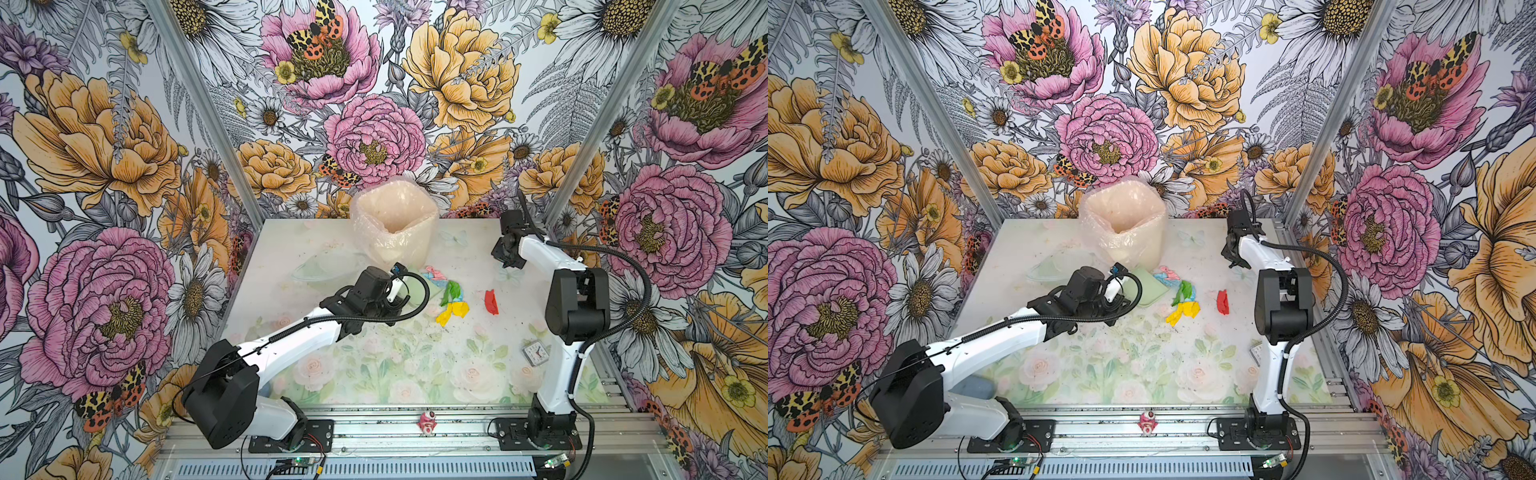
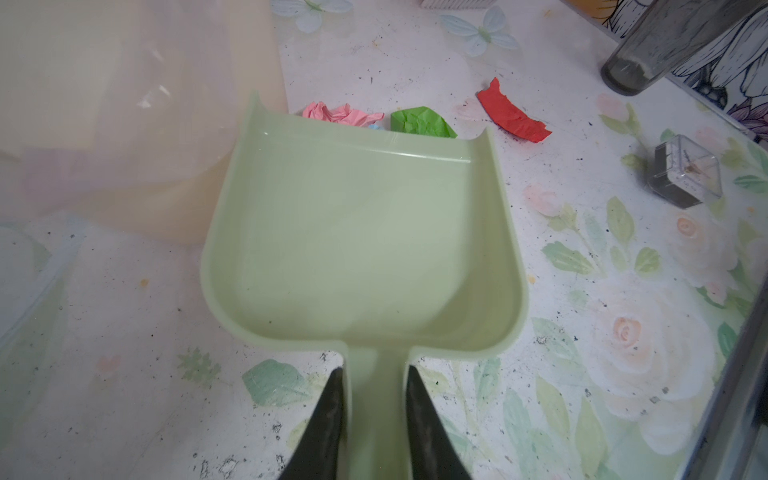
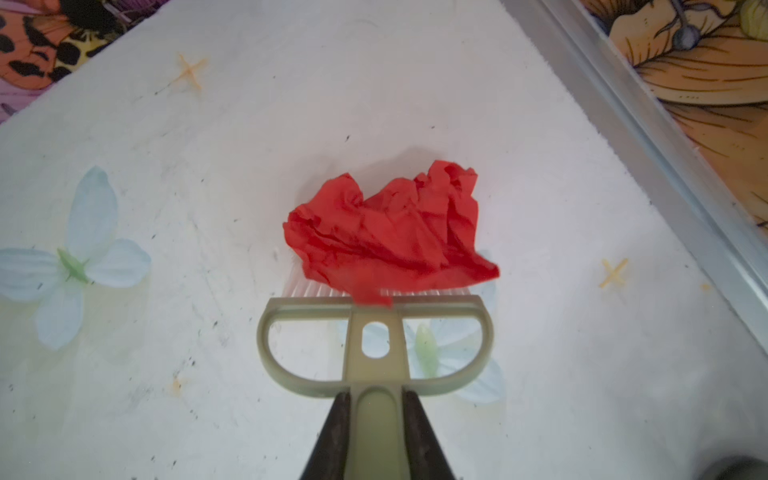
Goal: Sweep away the paper scraps from the table
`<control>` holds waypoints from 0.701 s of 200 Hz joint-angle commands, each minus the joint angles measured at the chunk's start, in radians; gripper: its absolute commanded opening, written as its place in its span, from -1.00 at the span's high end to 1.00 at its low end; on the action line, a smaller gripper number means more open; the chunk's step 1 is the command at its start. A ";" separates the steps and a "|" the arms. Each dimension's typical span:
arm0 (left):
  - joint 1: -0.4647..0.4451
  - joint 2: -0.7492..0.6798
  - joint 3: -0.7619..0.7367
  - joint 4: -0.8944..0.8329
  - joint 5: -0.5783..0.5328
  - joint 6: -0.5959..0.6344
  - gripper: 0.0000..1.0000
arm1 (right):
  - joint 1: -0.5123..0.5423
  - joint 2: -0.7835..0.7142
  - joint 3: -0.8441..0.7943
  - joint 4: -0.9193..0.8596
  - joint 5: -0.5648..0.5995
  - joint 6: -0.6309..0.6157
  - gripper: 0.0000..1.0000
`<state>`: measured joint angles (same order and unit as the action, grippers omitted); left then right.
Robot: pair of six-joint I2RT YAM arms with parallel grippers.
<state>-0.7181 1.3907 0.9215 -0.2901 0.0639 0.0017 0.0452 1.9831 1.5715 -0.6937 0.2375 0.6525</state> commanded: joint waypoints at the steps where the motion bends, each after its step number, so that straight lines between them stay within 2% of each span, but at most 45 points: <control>1: -0.007 0.013 0.020 0.016 0.013 0.006 1.00 | 0.046 -0.134 -0.067 -0.011 -0.052 -0.017 1.00; 44: -0.007 0.023 0.023 0.014 0.020 0.013 1.00 | 0.094 -0.355 -0.178 -0.010 -0.120 -0.023 1.00; 54: -0.007 0.026 0.025 0.014 0.020 0.013 1.00 | 0.094 -0.393 -0.187 -0.011 -0.077 -0.025 1.00; 70: -0.007 0.031 0.027 0.017 0.021 0.014 1.00 | 0.087 -0.424 -0.193 -0.007 0.078 -0.022 1.00; 89: -0.006 0.039 0.031 0.020 0.030 0.014 1.00 | 0.039 -0.396 -0.172 -0.006 0.196 0.004 1.00; 117: -0.014 0.034 0.024 0.019 0.032 0.007 1.00 | -0.035 -0.261 -0.065 -0.006 0.214 0.009 1.00; 140: -0.023 0.018 0.008 0.020 0.021 0.004 1.00 | -0.043 -0.122 0.051 -0.009 0.210 -0.008 1.00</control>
<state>-0.7258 1.4216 0.9218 -0.2901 0.0742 0.0021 0.0025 1.7489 1.5192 -0.7078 0.4026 0.6502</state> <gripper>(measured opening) 0.219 0.199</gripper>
